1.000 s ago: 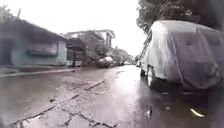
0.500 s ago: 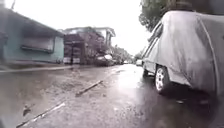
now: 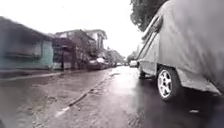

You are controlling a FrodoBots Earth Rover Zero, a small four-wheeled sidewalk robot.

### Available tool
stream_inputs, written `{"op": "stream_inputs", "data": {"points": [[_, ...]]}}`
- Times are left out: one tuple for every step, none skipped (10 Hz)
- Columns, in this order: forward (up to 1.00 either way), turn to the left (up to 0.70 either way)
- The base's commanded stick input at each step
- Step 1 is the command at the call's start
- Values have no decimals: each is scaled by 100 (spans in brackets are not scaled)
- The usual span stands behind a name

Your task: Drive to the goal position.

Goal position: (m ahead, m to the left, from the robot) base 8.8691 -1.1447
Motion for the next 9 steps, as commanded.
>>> {"op": "stream_inputs", "data": {"points": [[100,0],[100,-4],[100,-25],[100,0],[100,0],[100,2],[100,23],[100,0],[100,0]]}}
